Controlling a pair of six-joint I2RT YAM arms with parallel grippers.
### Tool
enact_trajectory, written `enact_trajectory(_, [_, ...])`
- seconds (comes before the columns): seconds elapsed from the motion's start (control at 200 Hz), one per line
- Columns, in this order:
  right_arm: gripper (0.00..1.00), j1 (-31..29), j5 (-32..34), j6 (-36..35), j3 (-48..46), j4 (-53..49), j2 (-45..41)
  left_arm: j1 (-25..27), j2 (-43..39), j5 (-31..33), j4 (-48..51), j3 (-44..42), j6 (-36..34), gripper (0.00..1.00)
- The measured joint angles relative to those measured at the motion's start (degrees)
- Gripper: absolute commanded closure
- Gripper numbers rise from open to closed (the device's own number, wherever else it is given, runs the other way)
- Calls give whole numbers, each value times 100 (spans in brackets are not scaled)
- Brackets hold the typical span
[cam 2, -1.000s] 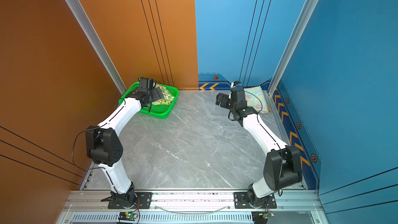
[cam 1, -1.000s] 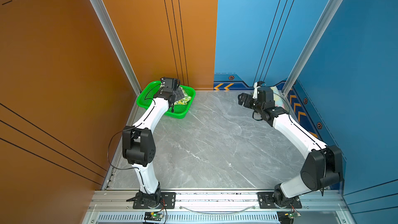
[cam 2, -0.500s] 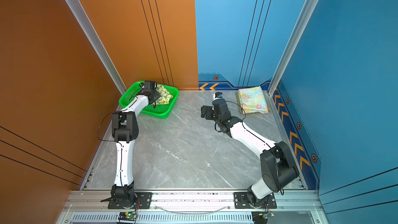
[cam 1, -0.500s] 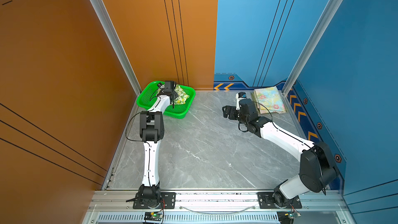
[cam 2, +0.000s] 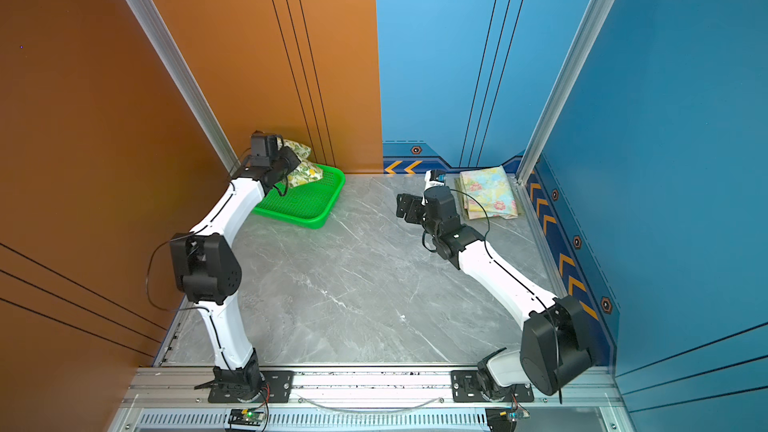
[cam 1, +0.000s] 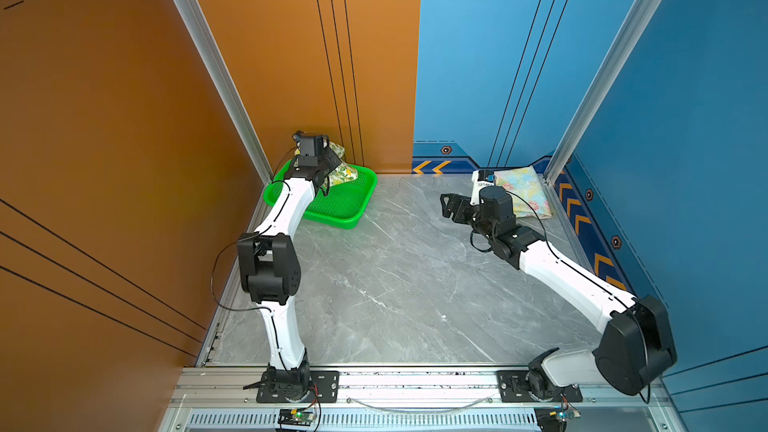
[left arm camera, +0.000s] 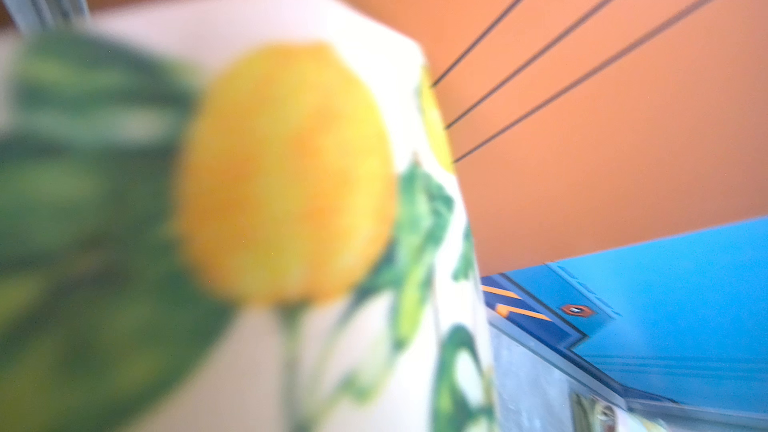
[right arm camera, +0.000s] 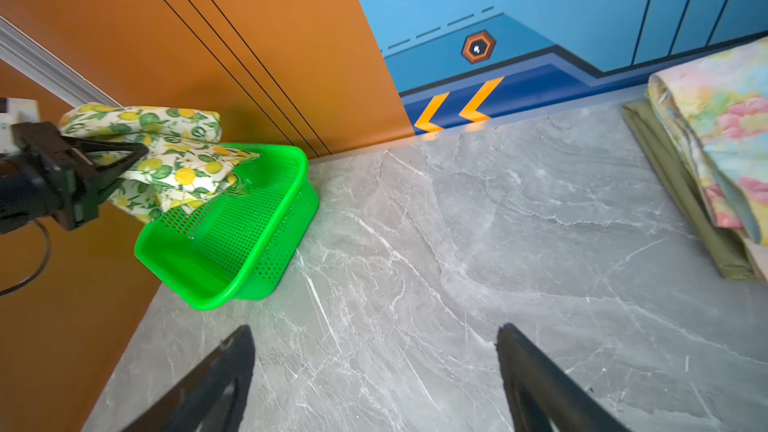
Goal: Fold and stack the skirts
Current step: 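Lift the lemon-print skirt out and drop it on the table centre with the left gripper, then grasp the lemon-print skirt's near edge with both grippers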
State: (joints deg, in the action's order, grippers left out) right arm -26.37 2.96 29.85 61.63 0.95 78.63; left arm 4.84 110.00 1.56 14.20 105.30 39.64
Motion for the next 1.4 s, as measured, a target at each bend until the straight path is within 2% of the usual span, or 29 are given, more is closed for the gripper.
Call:
enact_trajectory(0.16, [9, 59, 216, 7, -254, -197, -894, 595, -1200, -372, -136, -116, -234, 100])
enact_trajectory(0.36, [8, 260, 643, 26, -503, -894, -2105, 1987, -2214, -774, -332, -802, -299, 100])
enact_trajectory(0.375, [8, 282, 660, 31, -507, -964, -2181, 2096, -2262, -811, -378, -898, -278, 95])
enact_trajectory(0.421, [6, 332, 734, 46, -511, -1187, -2402, 2398, -2371, -949, -442, -1213, -227, 50])
enact_trajectory(0.441, [5, 358, 765, 48, -511, -1305, -2507, 2514, -2402, -1001, -481, -1370, -210, 39])
enact_trajectory(0.561, [1, 426, 758, 35, -496, -2072, -2929, 2835, -2371, -1156, -306, -2330, -4, 15])
enact_trajectory(0.586, [1, 426, 732, 20, -490, -2245, -2968, 2839, -2343, -1152, -201, -2573, 52, 7])
enact_trajectory(0.631, [1, 431, 640, 7, -479, -2568, -2988, 2826, -2304, -1113, -28, -2977, 111, 0])
enact_trajectory(0.816, [4, 299, 210, -4, -662, -3550, -2927, 2918, -2509, -748, 717, -4155, 317, 2])
enact_trajectory(1.031, [7, -42, -20, 4, -1244, -4009, -2651, 3414, -4033, -245, 1145, -4784, 378, 2])
enact_trajectory(1.126, [9, -177, -20, 74, -1526, -4046, -2476, 3462, -4411, -59, 1235, -4986, 378, 2])
enact_trajectory(1.402, [20, -476, -212, 785, -2455, -3786, -2173, 3674, -4297, 264, 1480, -5434, 348, 2])
